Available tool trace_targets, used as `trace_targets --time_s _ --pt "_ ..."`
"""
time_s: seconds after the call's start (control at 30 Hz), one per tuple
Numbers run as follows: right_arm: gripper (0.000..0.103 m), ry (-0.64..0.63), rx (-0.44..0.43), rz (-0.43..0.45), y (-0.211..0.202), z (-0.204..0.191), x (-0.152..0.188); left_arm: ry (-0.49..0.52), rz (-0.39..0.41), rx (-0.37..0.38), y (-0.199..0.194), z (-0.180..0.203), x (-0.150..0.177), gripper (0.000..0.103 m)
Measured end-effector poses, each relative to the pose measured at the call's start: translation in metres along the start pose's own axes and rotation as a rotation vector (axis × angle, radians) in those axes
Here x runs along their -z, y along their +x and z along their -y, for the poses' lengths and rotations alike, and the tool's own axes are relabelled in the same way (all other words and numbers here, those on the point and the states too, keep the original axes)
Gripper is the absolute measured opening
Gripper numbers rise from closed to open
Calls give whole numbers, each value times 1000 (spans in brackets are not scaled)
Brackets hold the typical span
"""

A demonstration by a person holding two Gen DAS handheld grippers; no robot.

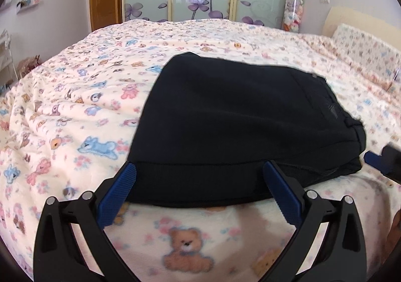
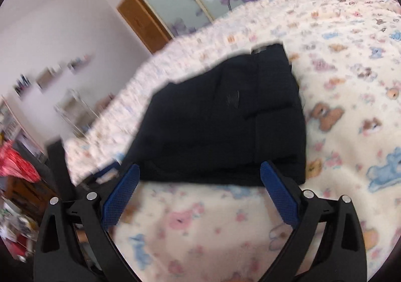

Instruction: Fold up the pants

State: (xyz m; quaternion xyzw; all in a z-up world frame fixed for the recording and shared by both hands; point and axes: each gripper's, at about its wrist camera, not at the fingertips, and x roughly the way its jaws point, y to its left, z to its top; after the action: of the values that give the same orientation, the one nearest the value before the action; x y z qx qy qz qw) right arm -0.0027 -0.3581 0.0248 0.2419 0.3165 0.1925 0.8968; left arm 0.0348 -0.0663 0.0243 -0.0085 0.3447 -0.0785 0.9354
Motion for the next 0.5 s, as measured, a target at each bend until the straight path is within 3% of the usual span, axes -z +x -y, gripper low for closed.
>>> trace_targets --time_s 0.13,0.2,0.3,0.5 --pt "99 52 38 84 -22 18 -22 -53 32 12 -11 -22 -9 101" --pt "99 123 45 64 -20 37 -43 -77 35 15 -12 -37 -22 101" --pt "98 222 -20 -9 -2 61 -64 -132 10 72 -7 -60 -49 101" --pt "85 312 -16 -167 51 93 -85 -197 -206 186 39 -88 -90 101"
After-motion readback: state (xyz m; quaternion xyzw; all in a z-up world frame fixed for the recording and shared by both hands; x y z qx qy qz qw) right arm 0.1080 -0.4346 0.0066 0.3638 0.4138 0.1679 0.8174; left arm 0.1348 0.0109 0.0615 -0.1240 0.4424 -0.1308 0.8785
